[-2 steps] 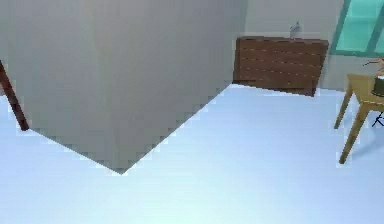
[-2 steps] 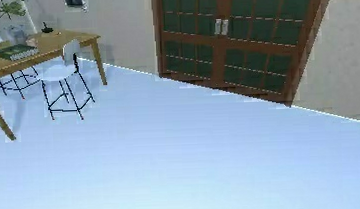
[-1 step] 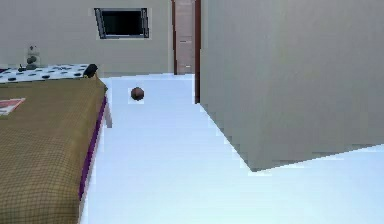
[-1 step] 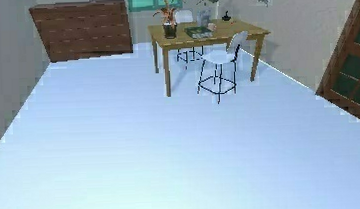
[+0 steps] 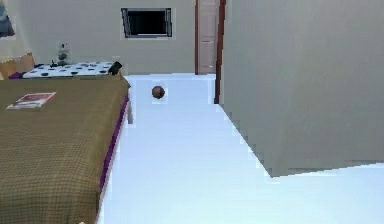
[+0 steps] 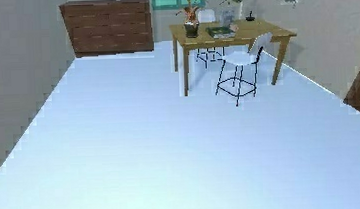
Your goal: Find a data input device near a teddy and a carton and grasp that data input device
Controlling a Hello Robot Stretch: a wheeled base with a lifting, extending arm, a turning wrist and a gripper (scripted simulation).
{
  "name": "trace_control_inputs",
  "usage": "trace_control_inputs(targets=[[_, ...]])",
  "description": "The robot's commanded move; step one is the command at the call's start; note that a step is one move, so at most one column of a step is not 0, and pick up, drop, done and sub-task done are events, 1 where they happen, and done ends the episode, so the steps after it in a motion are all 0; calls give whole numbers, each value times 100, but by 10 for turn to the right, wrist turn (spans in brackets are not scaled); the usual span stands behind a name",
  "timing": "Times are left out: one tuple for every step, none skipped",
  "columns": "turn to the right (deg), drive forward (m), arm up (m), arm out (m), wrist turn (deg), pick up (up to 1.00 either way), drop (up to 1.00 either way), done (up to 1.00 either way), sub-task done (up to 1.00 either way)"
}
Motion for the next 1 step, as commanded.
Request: trace_control_inputs(targets=[[0,100,0,0,0,0,0,0,0]])
